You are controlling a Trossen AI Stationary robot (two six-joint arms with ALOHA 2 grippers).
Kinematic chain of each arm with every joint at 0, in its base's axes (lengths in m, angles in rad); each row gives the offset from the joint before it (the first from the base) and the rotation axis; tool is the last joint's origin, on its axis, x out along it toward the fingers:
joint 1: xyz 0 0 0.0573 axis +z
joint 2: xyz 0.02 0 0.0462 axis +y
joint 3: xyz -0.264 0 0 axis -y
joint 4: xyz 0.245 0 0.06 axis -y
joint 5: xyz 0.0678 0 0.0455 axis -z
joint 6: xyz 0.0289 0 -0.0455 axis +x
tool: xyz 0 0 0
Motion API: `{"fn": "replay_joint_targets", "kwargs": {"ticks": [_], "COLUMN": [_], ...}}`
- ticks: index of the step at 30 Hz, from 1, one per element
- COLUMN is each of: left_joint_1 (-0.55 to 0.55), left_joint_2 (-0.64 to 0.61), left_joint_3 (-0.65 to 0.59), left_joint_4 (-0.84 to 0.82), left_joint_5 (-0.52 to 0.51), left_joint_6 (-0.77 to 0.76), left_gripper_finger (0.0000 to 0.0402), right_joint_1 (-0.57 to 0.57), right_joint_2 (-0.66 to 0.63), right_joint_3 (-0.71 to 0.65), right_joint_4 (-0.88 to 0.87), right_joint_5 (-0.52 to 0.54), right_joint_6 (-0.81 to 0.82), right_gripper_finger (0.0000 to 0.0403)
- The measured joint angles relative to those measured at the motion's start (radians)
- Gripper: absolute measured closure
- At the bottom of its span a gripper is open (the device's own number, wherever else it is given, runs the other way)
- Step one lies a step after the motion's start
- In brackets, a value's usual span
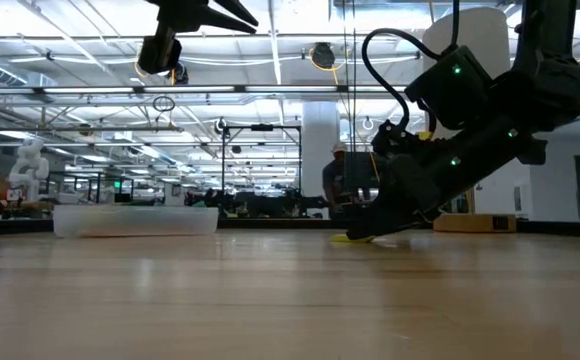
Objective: Pack school essentials
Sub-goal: Put the green eraser into the supply box
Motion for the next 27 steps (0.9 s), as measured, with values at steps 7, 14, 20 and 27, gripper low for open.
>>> {"fn": "replay_joint_targets", "kwargs": {"ticks": [7,14,20,27], "left_joint_1": [0.0,0.0,0.0,0.0], "left_joint_2": [0.0,0.0,0.0,0.0], "left_joint_3": [0.0,0.0,0.0,0.0], "left_joint_4": [-0.009,-0.011,-0.011,-0.037], "left_joint_5": [-0.002,-0.002,-0.002,-0.002], "left_joint_6": [0.006,0.023,0.025,0.014], "left_gripper_finger": [0.0376,0.0376,0.0376,0.0376], "right_joint_1": [0.0,0.0,0.001,0.005], "right_joint_2": [0.001,0.002,0.002,-0.017], "right_joint_3": [0.0,0.0,-0.001,-0.002], "right_joint_4": [0.001,0.004,0.014,0.022], "right_joint_5": [0.001,-0.002,-0.01,-0.042], "right_joint_6": [0.0,0.001,0.008,-0.006], "right_gripper_finger": [0.0255,0.0296,0.0322,0.0322]}}
